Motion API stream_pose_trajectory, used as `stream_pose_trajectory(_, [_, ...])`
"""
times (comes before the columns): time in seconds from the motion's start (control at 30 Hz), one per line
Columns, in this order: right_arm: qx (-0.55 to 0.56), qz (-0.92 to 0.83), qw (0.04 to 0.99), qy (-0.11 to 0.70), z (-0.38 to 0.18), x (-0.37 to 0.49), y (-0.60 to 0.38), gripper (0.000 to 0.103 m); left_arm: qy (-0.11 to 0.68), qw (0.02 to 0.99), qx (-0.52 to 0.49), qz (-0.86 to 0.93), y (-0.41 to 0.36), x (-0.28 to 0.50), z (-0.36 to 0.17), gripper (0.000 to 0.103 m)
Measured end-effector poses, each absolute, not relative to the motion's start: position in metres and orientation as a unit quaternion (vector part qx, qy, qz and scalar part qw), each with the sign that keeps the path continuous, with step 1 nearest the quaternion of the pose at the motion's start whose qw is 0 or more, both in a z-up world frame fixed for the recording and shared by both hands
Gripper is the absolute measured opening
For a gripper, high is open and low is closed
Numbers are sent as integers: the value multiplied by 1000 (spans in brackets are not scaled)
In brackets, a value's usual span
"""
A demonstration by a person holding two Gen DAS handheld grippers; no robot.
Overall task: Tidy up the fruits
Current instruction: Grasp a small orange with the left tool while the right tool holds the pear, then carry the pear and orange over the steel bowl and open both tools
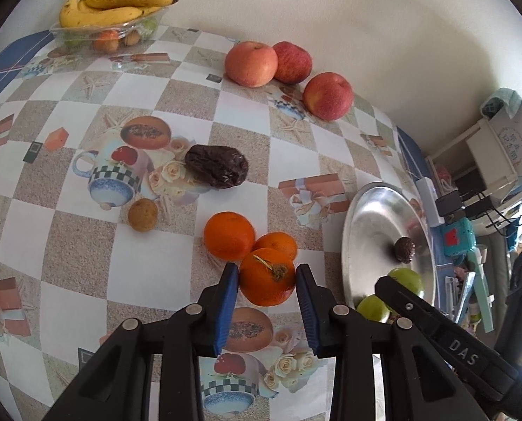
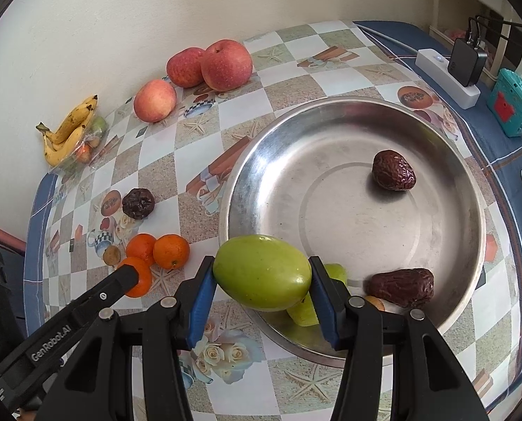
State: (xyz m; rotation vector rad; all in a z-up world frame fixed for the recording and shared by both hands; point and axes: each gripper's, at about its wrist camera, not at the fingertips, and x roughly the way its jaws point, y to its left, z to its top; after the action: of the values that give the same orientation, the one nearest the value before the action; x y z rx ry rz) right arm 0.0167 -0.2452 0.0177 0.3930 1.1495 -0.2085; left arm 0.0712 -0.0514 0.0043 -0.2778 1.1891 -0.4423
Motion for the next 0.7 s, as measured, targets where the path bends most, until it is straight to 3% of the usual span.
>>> stream_pose_trajectory(0.7, [237, -209, 809, 496, 26, -11, -322, 54, 516, 785, -54, -337, -135, 35, 23, 36])
